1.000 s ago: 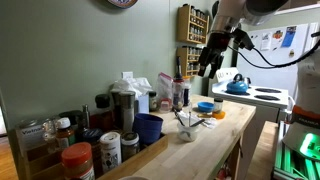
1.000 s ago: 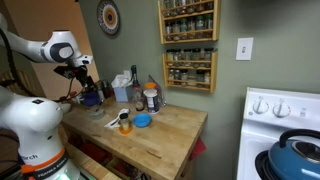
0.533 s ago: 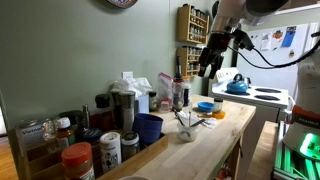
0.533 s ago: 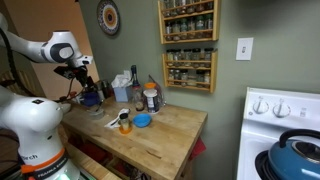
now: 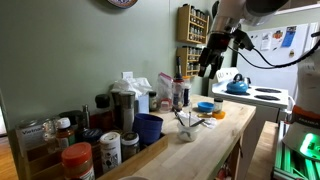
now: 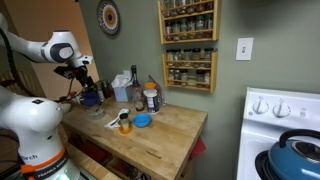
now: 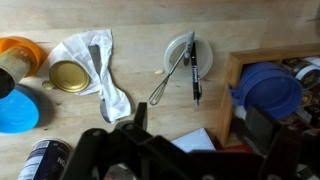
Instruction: Remove the white container from the wooden tray and put it on the table
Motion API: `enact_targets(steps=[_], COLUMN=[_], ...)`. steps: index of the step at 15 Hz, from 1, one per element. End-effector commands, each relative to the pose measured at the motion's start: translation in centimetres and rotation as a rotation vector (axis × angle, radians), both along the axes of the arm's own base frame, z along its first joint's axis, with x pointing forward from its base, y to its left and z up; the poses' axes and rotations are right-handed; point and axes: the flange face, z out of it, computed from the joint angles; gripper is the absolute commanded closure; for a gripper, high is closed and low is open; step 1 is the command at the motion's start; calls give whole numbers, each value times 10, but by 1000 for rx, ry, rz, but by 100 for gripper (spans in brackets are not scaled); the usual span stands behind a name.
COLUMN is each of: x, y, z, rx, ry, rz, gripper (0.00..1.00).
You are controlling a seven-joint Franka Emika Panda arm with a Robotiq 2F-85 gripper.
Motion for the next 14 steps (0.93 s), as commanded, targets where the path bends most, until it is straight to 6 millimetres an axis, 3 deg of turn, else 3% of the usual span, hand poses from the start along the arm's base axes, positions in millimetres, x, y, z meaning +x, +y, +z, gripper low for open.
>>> enact_targets(steps=[1, 6, 7, 11, 12, 14], x=[0, 0, -1, -14, -19, -22], y=[0, 0, 8, 63, 87, 118], z=[1, 1, 2, 24, 27, 27], rx=[0, 0, 29, 124, 120, 125], ry=[1, 1, -7, -133, -165, -198], rz=[0, 0, 34, 182, 243, 330], gripper=[0, 0, 0, 0, 0, 0])
